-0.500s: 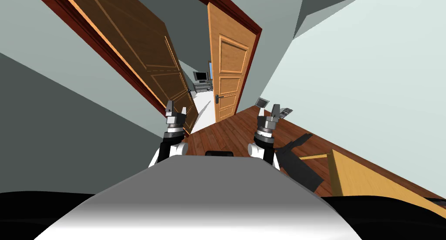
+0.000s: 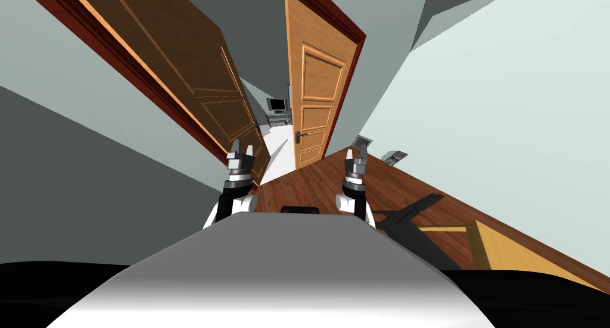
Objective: Push the door open
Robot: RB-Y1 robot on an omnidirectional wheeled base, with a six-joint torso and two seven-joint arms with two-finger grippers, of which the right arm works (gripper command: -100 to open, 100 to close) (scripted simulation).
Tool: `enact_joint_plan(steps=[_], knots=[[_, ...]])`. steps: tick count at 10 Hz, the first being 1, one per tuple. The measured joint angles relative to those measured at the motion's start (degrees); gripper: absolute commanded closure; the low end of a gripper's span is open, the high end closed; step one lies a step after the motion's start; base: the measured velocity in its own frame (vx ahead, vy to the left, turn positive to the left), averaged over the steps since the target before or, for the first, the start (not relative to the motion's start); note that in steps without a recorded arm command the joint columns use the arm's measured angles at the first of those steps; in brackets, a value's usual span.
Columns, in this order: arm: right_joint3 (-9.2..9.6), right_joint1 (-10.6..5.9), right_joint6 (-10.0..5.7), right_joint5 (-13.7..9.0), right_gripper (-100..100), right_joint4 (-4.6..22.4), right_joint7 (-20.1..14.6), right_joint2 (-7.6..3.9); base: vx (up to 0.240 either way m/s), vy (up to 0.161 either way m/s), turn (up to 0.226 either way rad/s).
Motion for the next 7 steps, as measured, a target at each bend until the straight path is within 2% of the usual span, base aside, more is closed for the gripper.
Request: enact_joint_plan(steps=[1,3,4,7], knots=[[0.30,-0.48,0.33,0.05,-100,0.96,-0.06,-0.28,0.096,-0.028,0.054],[0.21,-2.86,0.80,-0.11,-100,4.63,-0.43,-1.07,0.134,-0.033,0.075],[0.67,-3.46,1.64,0.00,-100,5.29,-0.46,-1.28,0.101,-0.022,0.055],[1.12,-5.68,2.26,-0.05,-100,9.48,-0.82,-2.04,0.095,-0.036,0.056]])
